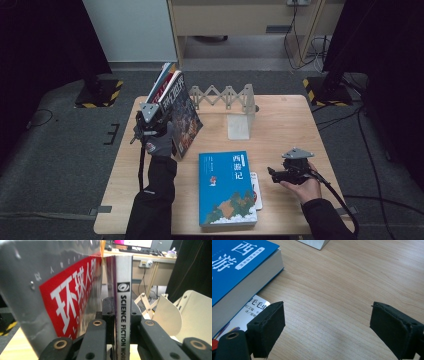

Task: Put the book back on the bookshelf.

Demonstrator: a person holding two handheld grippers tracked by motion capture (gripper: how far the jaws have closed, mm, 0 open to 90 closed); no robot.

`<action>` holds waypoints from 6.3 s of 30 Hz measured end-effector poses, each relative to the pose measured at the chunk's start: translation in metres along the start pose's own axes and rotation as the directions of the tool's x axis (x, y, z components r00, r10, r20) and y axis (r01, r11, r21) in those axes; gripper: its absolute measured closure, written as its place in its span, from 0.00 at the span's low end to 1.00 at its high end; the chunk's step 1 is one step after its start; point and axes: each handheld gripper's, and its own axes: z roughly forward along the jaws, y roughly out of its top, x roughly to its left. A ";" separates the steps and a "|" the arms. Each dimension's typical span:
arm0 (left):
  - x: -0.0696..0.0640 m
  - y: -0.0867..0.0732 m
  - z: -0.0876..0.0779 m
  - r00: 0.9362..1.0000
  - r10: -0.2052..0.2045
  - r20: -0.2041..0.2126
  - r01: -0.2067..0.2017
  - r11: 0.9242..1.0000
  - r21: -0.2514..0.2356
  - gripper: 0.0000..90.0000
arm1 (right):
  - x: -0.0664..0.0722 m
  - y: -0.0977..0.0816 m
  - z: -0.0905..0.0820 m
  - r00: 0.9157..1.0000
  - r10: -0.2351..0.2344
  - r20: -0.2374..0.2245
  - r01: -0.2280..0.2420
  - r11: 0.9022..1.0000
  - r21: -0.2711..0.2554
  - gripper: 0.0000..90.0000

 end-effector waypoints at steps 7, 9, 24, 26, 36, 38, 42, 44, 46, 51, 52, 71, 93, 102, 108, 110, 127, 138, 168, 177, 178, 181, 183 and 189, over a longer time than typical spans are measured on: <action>0.003 0.005 0.006 0.998 -0.044 0.038 0.041 0.997 0.067 0.75 | 0.000 0.000 0.001 1.000 -0.005 0.000 0.005 1.000 0.004 0.14; 0.000 0.005 0.008 0.998 -0.045 0.037 0.041 0.995 0.089 0.78 | 0.000 0.000 0.001 1.000 -0.005 -0.001 0.005 1.000 0.001 0.14; -0.008 0.016 0.006 0.998 -0.054 0.015 0.055 0.998 -0.028 0.92 | -0.001 0.001 0.000 1.000 0.000 0.001 0.000 1.000 -0.005 0.14; -0.008 0.022 0.008 0.999 -0.043 -0.001 0.043 0.998 -0.048 0.92 | -0.002 0.000 0.001 1.000 0.001 0.001 -0.001 1.000 -0.003 0.14; -0.013 0.022 0.016 0.996 0.007 -0.085 -0.012 0.999 -0.053 0.91 | -0.003 0.000 0.000 1.000 -0.003 0.000 0.003 1.000 -0.004 0.15; -0.014 0.021 0.017 0.996 0.022 -0.090 -0.026 0.999 -0.047 0.91 | -0.002 0.000 -0.001 1.000 -0.001 -0.001 0.001 1.000 -0.005 0.15; -0.017 0.019 0.017 0.992 0.057 -0.111 -0.062 0.997 -0.042 0.91 | -0.003 0.000 -0.001 1.000 0.003 0.001 -0.003 1.000 -0.006 0.15; -0.019 0.019 0.018 0.990 0.078 -0.120 -0.083 0.996 -0.041 0.91 | -0.003 0.000 0.000 1.000 -0.002 0.000 0.002 1.000 -0.005 0.15; -0.020 0.018 0.018 0.991 0.074 -0.115 -0.080 0.996 -0.041 0.91 | -0.003 0.000 -0.001 1.000 -0.003 0.001 0.003 1.000 -0.005 0.15; -0.024 0.012 0.022 0.992 0.072 -0.102 -0.077 0.996 -0.037 0.91 | -0.003 0.000 -0.001 1.000 0.002 0.000 -0.002 1.000 -0.007 0.15; -0.024 0.011 0.023 0.993 0.067 -0.101 -0.071 0.997 -0.033 0.91 | -0.003 0.000 -0.001 1.000 0.000 -0.001 0.000 1.000 -0.005 0.15; -0.019 0.004 0.031 0.994 0.056 -0.098 -0.058 0.998 -0.017 0.81 | -0.003 0.001 -0.001 1.000 -0.004 -0.001 0.004 1.000 -0.008 0.15; -0.010 -0.003 -0.012 0.995 0.090 -0.044 -0.089 0.996 0.005 0.60 | -0.002 0.001 -0.001 1.000 -0.005 0.002 0.005 1.000 -0.010 0.15; -0.006 -0.003 -0.030 0.996 0.087 0.006 -0.087 0.995 0.041 0.53 | -0.002 0.002 -0.002 1.000 0.005 0.003 -0.005 1.000 -0.014 0.14; -0.004 -0.004 -0.047 0.995 0.092 0.025 -0.093 0.993 0.071 0.50 | -0.003 0.004 -0.004 1.000 0.010 0.002 -0.010 1.000 -0.024 0.14; -0.003 -0.005 -0.053 0.995 0.093 0.042 -0.096 0.992 0.081 0.49 | -0.003 0.004 -0.005 1.000 0.017 0.000 -0.017 1.000 -0.024 0.14; -0.007 -0.032 -0.087 0.975 0.135 0.174 -0.165 0.972 0.166 0.43 | -0.006 0.011 -0.015 0.999 0.048 -0.016 -0.049 0.996 -0.074 0.13; -0.007 -0.076 -0.088 0.959 0.009 0.282 -0.090 0.957 0.277 0.41 | 0.005 0.028 -0.024 0.996 0.049 -0.068 -0.057 0.990 -0.128 0.14; -0.031 -0.119 -0.053 0.897 -0.131 0.423 -0.069 0.902 0.425 0.34 | 0.057 0.039 0.004 0.977 0.019 -0.214 -0.035 0.997 -0.069 0.14; -0.044 -0.135 -0.038 0.894 -0.106 0.436 -0.124 0.875 0.468 0.33 | 0.069 0.034 0.018 0.968 0.018 -0.248 -0.026 0.999 -0.027 0.14; -0.045 -0.136 -0.037 0.893 -0.103 0.438 -0.130 0.873 0.471 0.33 | 0.071 0.033 0.018 0.968 0.019 -0.251 -0.026 0.999 -0.022 0.13; -0.047 -0.138 -0.034 0.889 -0.124 0.442 -0.113 0.874 0.473 0.31 | 0.074 0.030 0.021 0.966 0.021 -0.260 -0.025 1.000 -0.013 0.14; -0.047 -0.139 -0.032 0.887 -0.132 0.443 -0.107 0.874 0.475 0.30 | 0.075 0.029 0.023 0.965 0.019 -0.263 -0.021 1.000 -0.005 0.14; -0.047 -0.142 -0.025 0.880 -0.169 0.444 -0.078 0.871 0.486 0.25 | 0.079 0.025 0.028 0.961 0.021 -0.275 -0.017 1.000 0.017 0.14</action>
